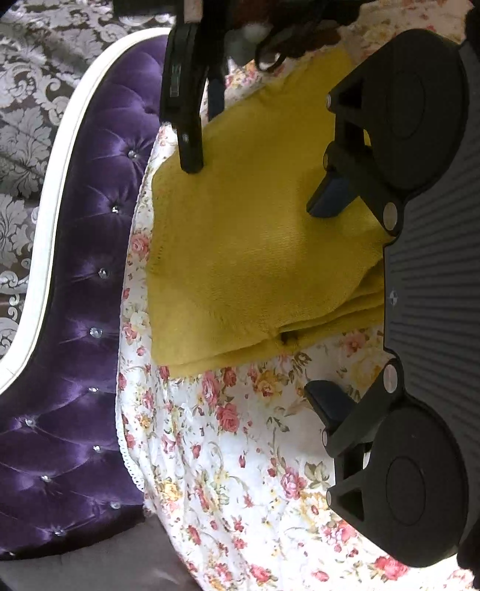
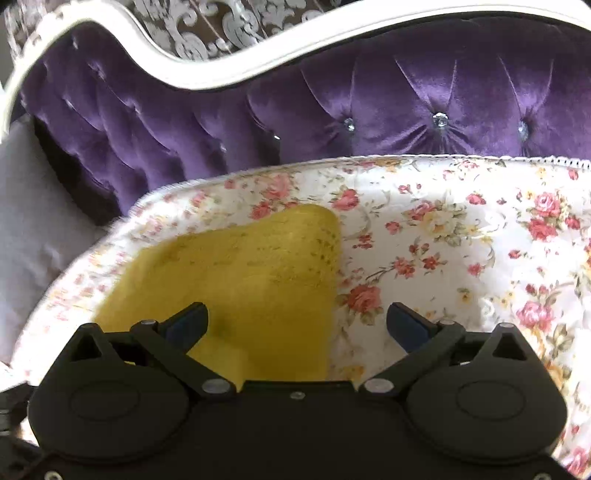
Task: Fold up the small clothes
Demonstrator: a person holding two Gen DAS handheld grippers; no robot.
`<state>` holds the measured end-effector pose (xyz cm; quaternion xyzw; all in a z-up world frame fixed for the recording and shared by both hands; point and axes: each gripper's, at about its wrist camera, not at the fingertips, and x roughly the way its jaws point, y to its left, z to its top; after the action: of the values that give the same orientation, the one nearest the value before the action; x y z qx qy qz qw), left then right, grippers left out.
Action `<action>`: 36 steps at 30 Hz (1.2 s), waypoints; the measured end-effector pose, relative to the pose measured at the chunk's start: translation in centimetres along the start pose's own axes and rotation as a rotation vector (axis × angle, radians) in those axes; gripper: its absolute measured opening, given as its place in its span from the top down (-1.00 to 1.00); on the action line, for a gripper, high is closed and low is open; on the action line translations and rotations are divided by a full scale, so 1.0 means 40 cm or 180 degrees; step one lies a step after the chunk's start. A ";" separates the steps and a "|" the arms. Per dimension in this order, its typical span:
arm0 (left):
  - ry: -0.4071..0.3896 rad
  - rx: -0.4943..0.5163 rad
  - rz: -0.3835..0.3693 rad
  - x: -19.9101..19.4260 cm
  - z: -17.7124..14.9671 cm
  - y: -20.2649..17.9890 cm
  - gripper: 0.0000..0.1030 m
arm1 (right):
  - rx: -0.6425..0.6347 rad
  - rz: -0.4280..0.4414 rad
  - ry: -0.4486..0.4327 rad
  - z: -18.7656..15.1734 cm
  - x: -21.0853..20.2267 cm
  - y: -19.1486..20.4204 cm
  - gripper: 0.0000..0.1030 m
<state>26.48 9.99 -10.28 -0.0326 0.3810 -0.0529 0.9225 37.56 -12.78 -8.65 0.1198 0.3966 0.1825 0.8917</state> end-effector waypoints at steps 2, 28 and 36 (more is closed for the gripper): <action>-0.0004 -0.0055 -0.0040 -0.001 0.001 0.004 -0.86 | 0.0106 0.0166 -0.0010 -0.006 -0.028 -0.006 -0.99; 0.0185 -0.0568 -0.0494 0.030 0.032 0.002 -0.82 | 0.0479 0.1335 0.0190 -0.170 -0.114 -0.018 -1.00; 0.0137 -0.0747 -0.0344 0.019 0.031 0.028 0.58 | 0.0250 0.1011 0.0340 -0.181 -0.122 -0.012 0.46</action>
<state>27.96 11.02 -10.05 -0.1597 0.4019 -0.0582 0.8998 29.21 -14.79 -10.33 0.2058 0.4264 0.3116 0.8239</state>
